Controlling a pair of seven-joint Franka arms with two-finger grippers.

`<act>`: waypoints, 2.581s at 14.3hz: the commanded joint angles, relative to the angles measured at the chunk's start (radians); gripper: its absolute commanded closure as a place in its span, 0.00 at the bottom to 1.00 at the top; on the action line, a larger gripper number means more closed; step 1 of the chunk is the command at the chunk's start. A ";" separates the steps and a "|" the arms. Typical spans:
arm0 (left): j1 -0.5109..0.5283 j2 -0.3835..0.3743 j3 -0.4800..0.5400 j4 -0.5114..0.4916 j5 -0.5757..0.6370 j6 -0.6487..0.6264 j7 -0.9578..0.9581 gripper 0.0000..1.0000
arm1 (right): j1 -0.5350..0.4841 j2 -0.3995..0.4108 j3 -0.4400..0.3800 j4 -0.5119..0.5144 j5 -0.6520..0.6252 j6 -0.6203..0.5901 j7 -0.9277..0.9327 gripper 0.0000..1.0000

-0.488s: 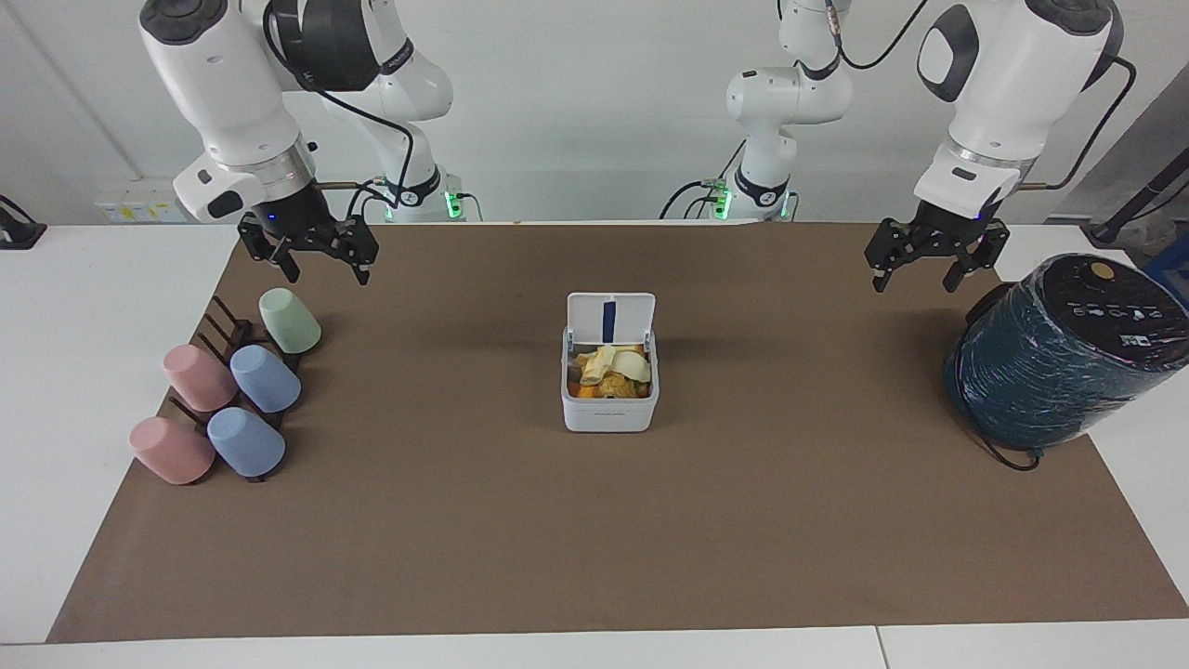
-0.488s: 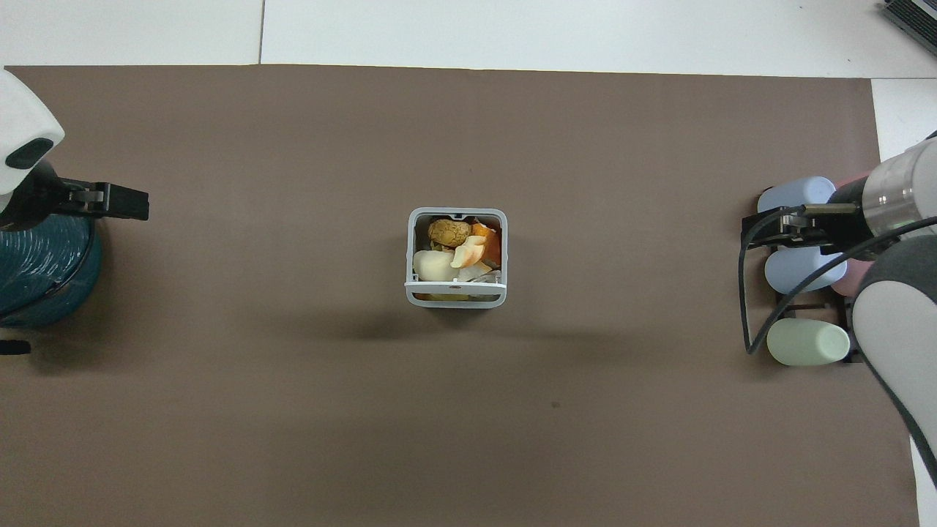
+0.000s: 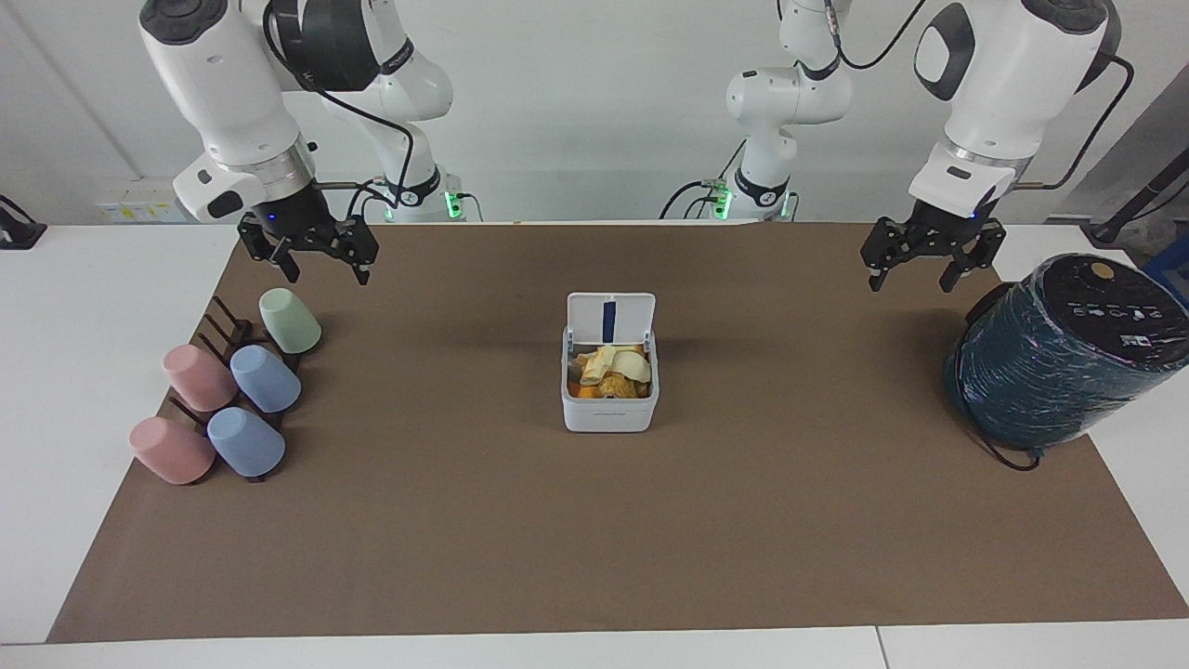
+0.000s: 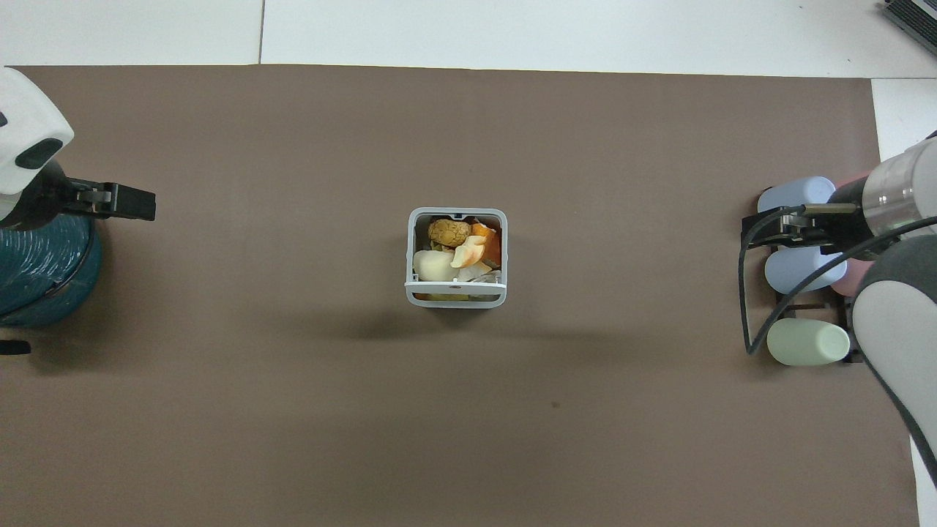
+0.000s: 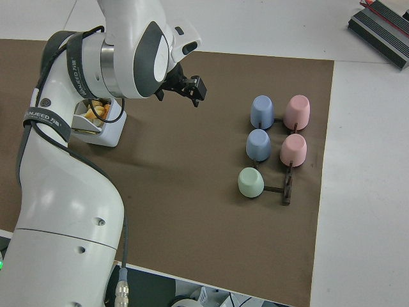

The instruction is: Close trash can lid

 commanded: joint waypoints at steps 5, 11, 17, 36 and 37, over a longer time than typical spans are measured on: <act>-0.119 -0.027 -0.002 -0.052 -0.007 -0.028 -0.023 0.20 | -0.002 -0.013 -0.006 -0.012 0.019 0.000 -0.025 0.00; -0.316 -0.085 -0.002 -0.159 -0.011 -0.025 -0.299 0.75 | -0.002 -0.013 -0.006 -0.012 0.019 0.000 -0.025 0.00; -0.441 -0.119 -0.002 -0.206 -0.038 -0.044 -0.442 0.87 | -0.002 -0.013 -0.006 -0.012 0.019 0.000 -0.025 0.00; -0.593 0.040 -0.002 -0.352 -0.173 0.704 -0.713 0.90 | -0.002 -0.013 -0.006 -0.012 0.019 0.000 -0.025 0.00; -0.580 0.066 0.000 -0.336 -0.185 0.740 -0.713 0.90 | -0.002 -0.013 -0.006 -0.012 0.019 0.000 -0.025 0.00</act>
